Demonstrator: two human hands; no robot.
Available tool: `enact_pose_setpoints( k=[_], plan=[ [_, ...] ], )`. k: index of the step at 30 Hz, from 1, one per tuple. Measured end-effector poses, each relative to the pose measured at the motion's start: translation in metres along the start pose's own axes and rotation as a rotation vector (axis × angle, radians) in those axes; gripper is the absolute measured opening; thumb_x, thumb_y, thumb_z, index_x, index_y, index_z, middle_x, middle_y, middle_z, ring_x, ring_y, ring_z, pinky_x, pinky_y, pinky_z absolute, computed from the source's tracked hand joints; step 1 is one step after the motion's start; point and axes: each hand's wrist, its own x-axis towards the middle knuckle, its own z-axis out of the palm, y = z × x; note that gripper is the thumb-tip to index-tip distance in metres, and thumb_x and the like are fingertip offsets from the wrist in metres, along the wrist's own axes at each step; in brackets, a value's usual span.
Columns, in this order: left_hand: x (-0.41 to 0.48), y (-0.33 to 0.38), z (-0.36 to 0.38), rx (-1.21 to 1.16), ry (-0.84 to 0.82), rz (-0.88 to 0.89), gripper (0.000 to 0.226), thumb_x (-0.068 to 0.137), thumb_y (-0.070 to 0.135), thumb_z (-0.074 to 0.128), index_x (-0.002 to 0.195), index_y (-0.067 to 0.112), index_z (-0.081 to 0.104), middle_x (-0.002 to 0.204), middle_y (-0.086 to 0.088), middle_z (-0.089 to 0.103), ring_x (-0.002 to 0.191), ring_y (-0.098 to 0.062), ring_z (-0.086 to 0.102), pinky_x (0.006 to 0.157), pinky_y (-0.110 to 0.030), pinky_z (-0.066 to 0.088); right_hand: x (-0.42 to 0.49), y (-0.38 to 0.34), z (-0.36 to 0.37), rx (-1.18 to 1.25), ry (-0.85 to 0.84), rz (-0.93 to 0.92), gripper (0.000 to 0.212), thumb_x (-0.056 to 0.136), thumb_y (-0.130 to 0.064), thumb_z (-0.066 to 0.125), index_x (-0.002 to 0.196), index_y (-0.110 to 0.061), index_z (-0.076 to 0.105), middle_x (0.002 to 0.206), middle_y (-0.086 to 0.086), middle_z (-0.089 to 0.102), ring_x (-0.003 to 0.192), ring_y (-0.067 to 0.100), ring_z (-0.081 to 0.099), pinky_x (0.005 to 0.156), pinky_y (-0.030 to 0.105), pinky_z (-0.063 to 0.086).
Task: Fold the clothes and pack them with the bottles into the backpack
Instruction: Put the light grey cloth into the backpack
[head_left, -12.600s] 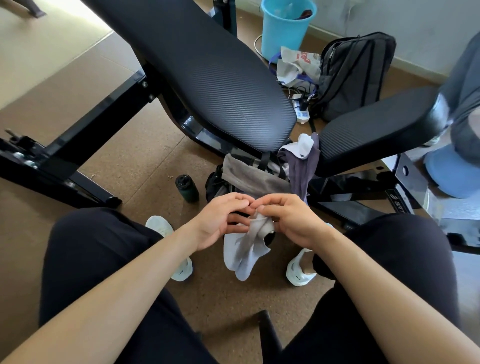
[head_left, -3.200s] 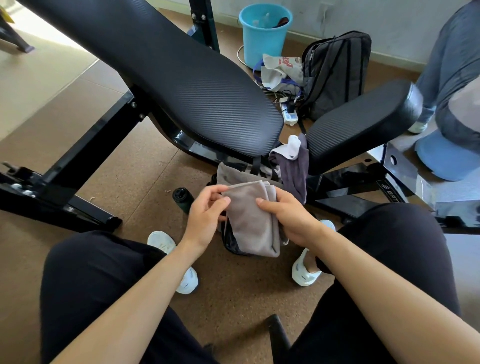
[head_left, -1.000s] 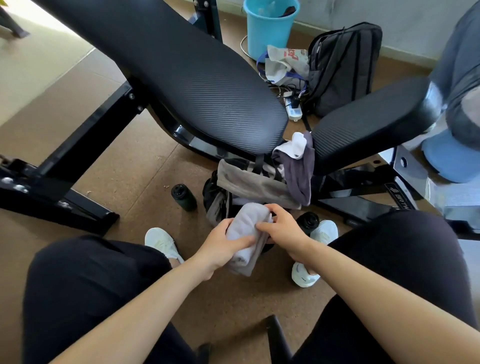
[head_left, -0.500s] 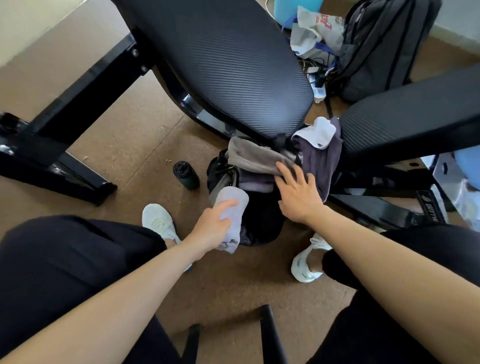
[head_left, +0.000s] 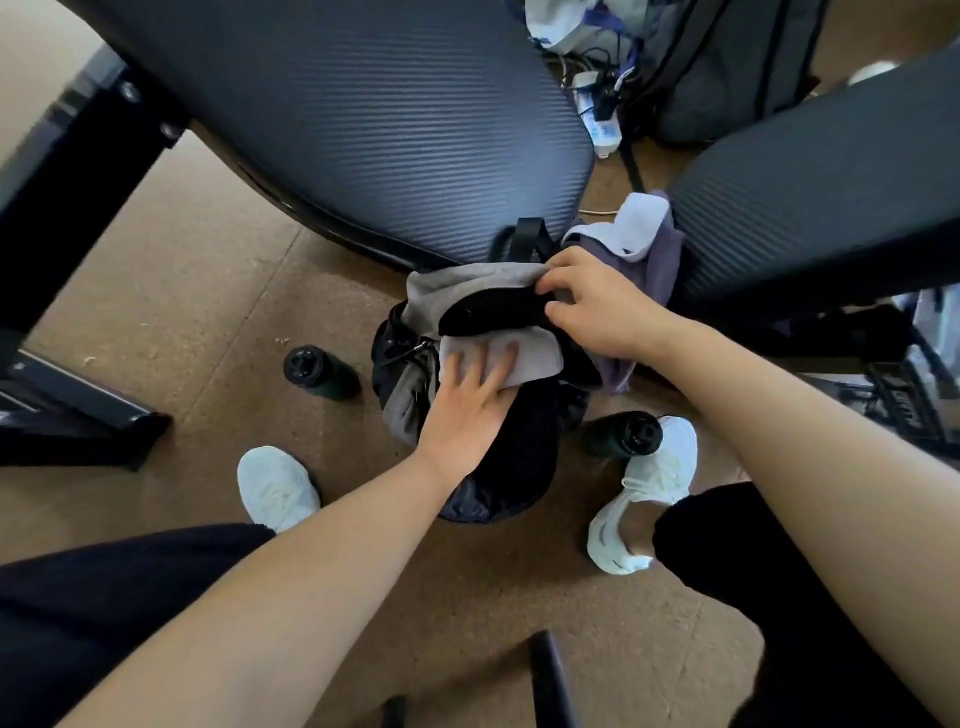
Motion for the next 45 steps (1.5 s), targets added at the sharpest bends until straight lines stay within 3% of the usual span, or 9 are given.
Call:
enact_pose_setpoints(
  k=[6, 13, 17, 22, 27, 34, 37, 42, 45],
  plan=[
    [0.050, 0.009, 0.052, 0.044, -0.337, -0.151, 0.066, 0.105, 0.035, 0.044, 0.163, 0.022, 0.015, 0.171, -0.007, 0.000, 0.156, -0.041, 0.000, 0.123, -0.060, 0.003, -0.003, -0.001, 0.003, 0.064, -0.025, -0.005, 0.031, 0.098, -0.013, 0.056, 0.125, -0.012, 0.068, 0.143, -0.001, 0.047, 0.129, 0.022, 0.048, 0.108, 0.045, 0.040],
    [0.086, -0.018, 0.036, 0.002, -0.517, -0.062, 0.057, 0.096, 0.037, 0.050, 0.153, 0.036, 0.041, 0.162, -0.006, 0.020, 0.148, -0.037, 0.020, 0.121, -0.057, 0.014, -0.005, -0.004, -0.002, 0.078, -0.039, -0.010, 0.030, 0.099, -0.012, 0.056, 0.126, -0.009, 0.068, 0.141, 0.001, 0.047, 0.126, 0.021, 0.049, 0.108, 0.040, 0.038],
    [0.052, -0.024, 0.042, -0.213, -0.243, 0.035, 0.046, 0.093, 0.027, 0.053, 0.137, 0.028, 0.062, 0.167, -0.011, 0.020, 0.154, -0.040, 0.012, 0.124, -0.055, 0.003, -0.004, -0.007, -0.004, 0.084, -0.023, -0.007, 0.030, 0.099, -0.012, 0.055, 0.126, -0.009, 0.068, 0.142, 0.001, 0.047, 0.128, 0.016, 0.048, 0.108, 0.035, 0.037],
    [-0.001, -0.010, 0.058, -0.432, 0.026, 0.018, 0.018, 0.086, 0.009, 0.062, 0.097, 0.014, 0.075, 0.156, -0.015, 0.043, 0.153, -0.035, 0.022, 0.125, -0.047, 0.016, -0.007, -0.008, -0.003, 0.071, -0.028, 0.001, 0.032, 0.099, -0.011, 0.055, 0.129, -0.008, 0.067, 0.142, 0.002, 0.047, 0.129, 0.017, 0.048, 0.108, 0.031, 0.036],
    [-0.035, 0.014, 0.055, -0.532, 0.131, -0.384, 0.030, 0.083, 0.014, 0.070, 0.112, 0.023, 0.070, 0.143, -0.008, 0.048, 0.136, -0.035, 0.039, 0.107, -0.051, 0.040, -0.009, -0.007, -0.001, 0.054, -0.035, -0.001, 0.035, 0.099, -0.012, 0.055, 0.133, -0.008, 0.064, 0.144, 0.002, 0.046, 0.132, 0.022, 0.046, 0.111, 0.038, 0.037],
    [-0.023, 0.023, 0.056, -0.728, 0.065, -1.074, 0.058, 0.077, 0.048, 0.081, 0.117, 0.026, 0.045, 0.134, -0.007, 0.035, 0.127, -0.038, 0.037, 0.098, -0.056, 0.040, -0.011, -0.004, 0.003, 0.039, -0.042, -0.021, 0.036, 0.099, -0.013, 0.057, 0.134, -0.008, 0.064, 0.147, 0.004, 0.044, 0.133, 0.026, 0.046, 0.111, 0.039, 0.037],
    [-0.014, 0.014, 0.059, -1.000, -0.086, -1.382, 0.072, 0.075, 0.059, 0.080, 0.112, 0.027, 0.027, 0.130, -0.009, 0.043, 0.116, -0.040, 0.051, 0.091, -0.058, 0.050, -0.010, -0.003, 0.004, 0.037, -0.042, -0.025, 0.036, 0.099, -0.013, 0.056, 0.134, -0.009, 0.064, 0.146, 0.004, 0.045, 0.133, 0.025, 0.046, 0.112, 0.042, 0.038],
    [-0.030, -0.003, 0.059, -1.137, -0.411, -1.601, 0.090, 0.085, 0.029, 0.081, 0.149, 0.018, 0.019, 0.151, -0.020, 0.034, 0.126, -0.046, 0.050, 0.092, -0.052, 0.049, -0.007, -0.002, 0.003, 0.046, -0.036, -0.022, 0.035, 0.099, -0.011, 0.054, 0.132, -0.009, 0.066, 0.144, 0.003, 0.046, 0.128, 0.027, 0.048, 0.110, 0.043, 0.038],
    [-0.062, 0.003, 0.057, -1.434, -0.633, -1.642, 0.078, 0.094, 0.024, 0.074, 0.156, 0.010, 0.028, 0.155, -0.017, 0.040, 0.132, -0.040, 0.051, 0.103, -0.051, 0.046, -0.005, -0.001, 0.003, 0.036, -0.034, -0.018, 0.035, 0.099, -0.010, 0.054, 0.131, -0.010, 0.066, 0.141, 0.004, 0.048, 0.122, 0.031, 0.050, 0.109, 0.044, 0.038]
  ],
)
